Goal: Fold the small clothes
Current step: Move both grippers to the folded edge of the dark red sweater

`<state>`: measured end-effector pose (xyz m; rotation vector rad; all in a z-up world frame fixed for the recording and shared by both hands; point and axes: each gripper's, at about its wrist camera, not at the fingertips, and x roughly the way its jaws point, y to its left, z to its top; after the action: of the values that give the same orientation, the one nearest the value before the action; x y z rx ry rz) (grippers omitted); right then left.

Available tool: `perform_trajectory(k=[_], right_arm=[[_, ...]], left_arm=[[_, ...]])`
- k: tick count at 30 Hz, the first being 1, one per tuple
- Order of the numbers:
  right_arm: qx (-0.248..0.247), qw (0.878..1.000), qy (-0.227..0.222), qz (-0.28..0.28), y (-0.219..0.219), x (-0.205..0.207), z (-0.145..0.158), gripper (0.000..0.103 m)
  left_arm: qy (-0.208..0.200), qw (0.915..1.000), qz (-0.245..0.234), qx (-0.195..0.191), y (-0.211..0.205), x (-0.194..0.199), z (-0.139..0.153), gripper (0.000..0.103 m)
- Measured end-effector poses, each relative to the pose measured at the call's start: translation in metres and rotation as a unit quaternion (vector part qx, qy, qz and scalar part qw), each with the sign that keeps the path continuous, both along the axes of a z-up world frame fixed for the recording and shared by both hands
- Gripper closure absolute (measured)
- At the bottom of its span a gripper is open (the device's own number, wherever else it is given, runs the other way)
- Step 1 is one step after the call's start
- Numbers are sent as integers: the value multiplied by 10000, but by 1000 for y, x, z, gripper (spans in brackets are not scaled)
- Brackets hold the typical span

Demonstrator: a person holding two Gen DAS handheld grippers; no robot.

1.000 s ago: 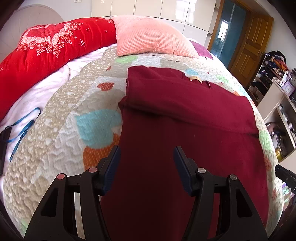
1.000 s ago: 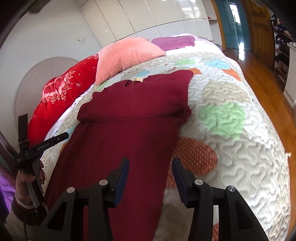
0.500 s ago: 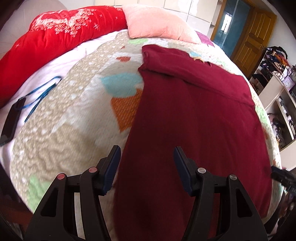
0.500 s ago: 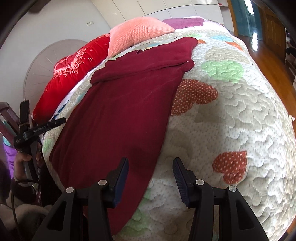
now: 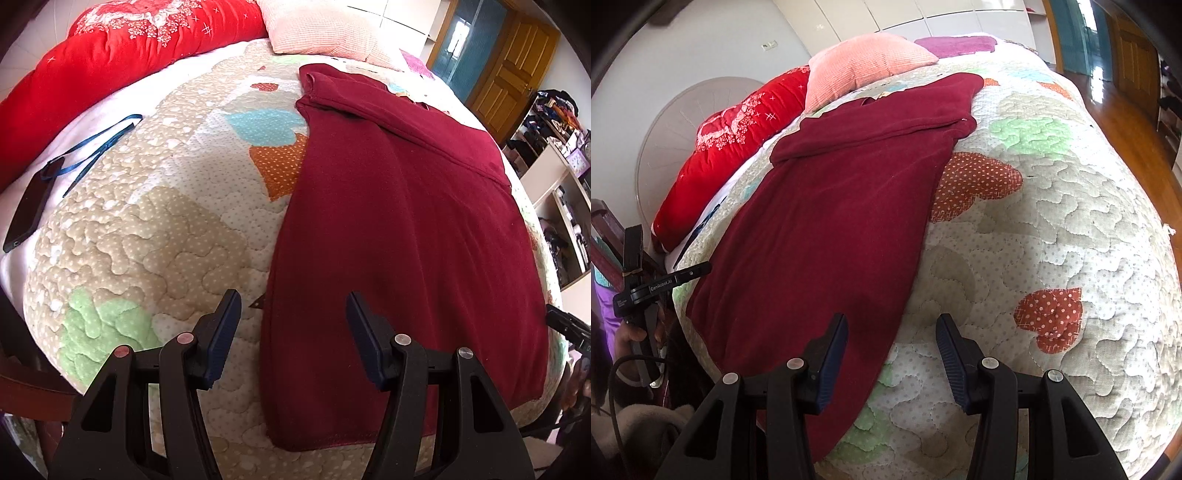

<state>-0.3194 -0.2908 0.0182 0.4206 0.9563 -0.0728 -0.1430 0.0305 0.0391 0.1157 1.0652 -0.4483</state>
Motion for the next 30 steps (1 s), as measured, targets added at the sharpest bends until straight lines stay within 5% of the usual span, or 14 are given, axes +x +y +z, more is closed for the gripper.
perform_trajectory(k=[23, 30], right_arm=[[1267, 9840, 183, 1241, 31, -25, -18, 52], [2017, 9742, -175, 999, 23, -19, -30, 50]], left_arm=[[1150, 9903, -767, -149, 18, -8, -3, 44], [1115, 9875, -1111, 28, 2, -16, -12, 26]])
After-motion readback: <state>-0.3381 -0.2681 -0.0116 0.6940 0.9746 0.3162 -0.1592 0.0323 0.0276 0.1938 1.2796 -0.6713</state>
